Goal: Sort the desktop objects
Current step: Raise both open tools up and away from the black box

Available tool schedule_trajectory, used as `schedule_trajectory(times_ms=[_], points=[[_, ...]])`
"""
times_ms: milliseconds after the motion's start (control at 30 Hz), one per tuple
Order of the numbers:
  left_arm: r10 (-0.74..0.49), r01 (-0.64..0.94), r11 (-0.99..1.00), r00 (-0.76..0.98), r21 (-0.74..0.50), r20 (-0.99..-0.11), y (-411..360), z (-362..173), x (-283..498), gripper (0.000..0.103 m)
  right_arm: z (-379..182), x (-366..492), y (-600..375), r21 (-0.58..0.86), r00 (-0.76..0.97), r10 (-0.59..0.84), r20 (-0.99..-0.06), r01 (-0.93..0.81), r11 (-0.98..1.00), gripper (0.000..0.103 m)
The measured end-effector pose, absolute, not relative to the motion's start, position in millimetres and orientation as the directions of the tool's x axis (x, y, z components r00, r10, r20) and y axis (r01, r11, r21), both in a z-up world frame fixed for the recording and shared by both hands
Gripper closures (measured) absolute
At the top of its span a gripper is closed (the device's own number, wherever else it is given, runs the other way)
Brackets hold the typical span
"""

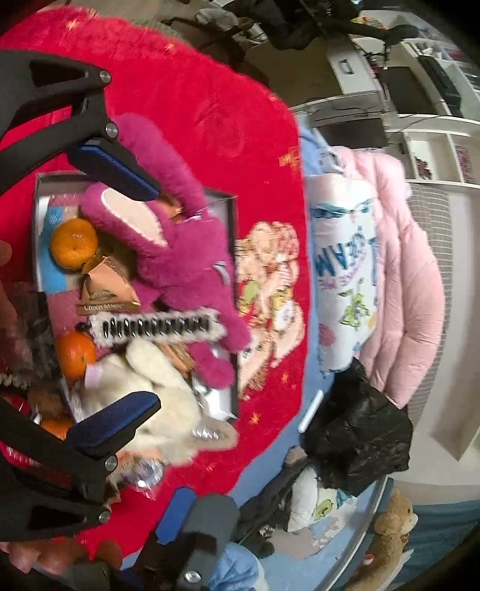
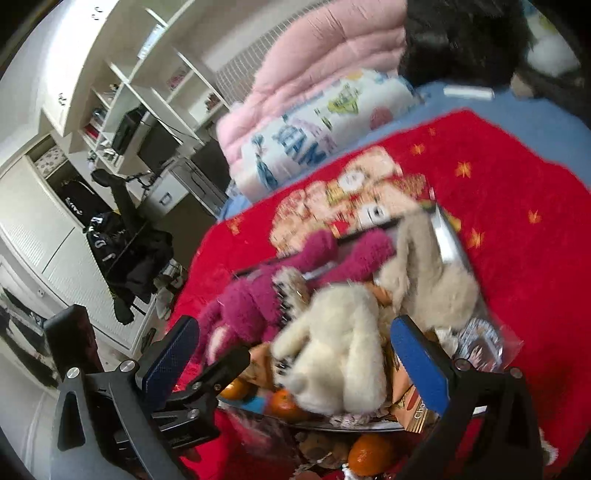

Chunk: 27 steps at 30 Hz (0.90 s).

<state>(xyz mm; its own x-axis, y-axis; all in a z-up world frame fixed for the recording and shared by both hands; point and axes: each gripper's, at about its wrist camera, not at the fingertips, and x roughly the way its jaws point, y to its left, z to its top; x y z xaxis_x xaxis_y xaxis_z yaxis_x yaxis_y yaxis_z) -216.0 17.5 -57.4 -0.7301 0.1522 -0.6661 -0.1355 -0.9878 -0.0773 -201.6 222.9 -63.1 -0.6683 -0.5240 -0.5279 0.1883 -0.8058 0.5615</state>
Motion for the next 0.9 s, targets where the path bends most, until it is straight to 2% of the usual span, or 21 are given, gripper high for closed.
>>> schedule_trajectory(times_ms=[133, 333, 467, 600, 767, 900], points=[[0.120, -0.143, -0.990, -0.786, -0.010, -0.607, 22.6, -0.8, -192.2, 0.000, -16.9, -178.2, 225.8, 0.561, -0.700, -0.544, -0.463, 0.244, -0.791, 0.000], [0.174, -0.126, -0.984, -0.821, -0.126, -0.544, 7.1, 68.9, -167.8, 0.000, 68.8, -134.6, 211.1, 0.380, -0.791, -0.457, -0.407, 0.308, -0.872, 0.000], [0.139, -0.118, -0.990, -0.847, -0.073, -0.512, 1.9, 95.6, -149.0, 0.000, 104.8, -116.1, 209.0, 0.343, -0.826, -0.431, -0.363, 0.312, -0.886, 0.000], [0.101, -0.107, -0.994, -0.856, -0.018, -0.507, -1.6, 92.6, -129.8, 0.000, 114.4, -102.0, 208.5, 0.290, -0.848, -0.393, -0.356, 0.299, -0.909, 0.000], [0.064, -0.089, -0.996, -0.864, 0.026, -0.500, -1.7, 60.9, -116.6, 0.000, 93.3, -81.6, 214.9, 0.270, -0.874, -0.349, -0.338, 0.265, -0.926, 0.000], [0.119, -0.126, -0.992, -0.864, -0.019, -0.489, -5.5, 39.7, -110.2, 0.000, 70.2, -78.8, 213.2, 0.258, -0.853, -0.373, -0.366, 0.292, -0.921, 0.000]])
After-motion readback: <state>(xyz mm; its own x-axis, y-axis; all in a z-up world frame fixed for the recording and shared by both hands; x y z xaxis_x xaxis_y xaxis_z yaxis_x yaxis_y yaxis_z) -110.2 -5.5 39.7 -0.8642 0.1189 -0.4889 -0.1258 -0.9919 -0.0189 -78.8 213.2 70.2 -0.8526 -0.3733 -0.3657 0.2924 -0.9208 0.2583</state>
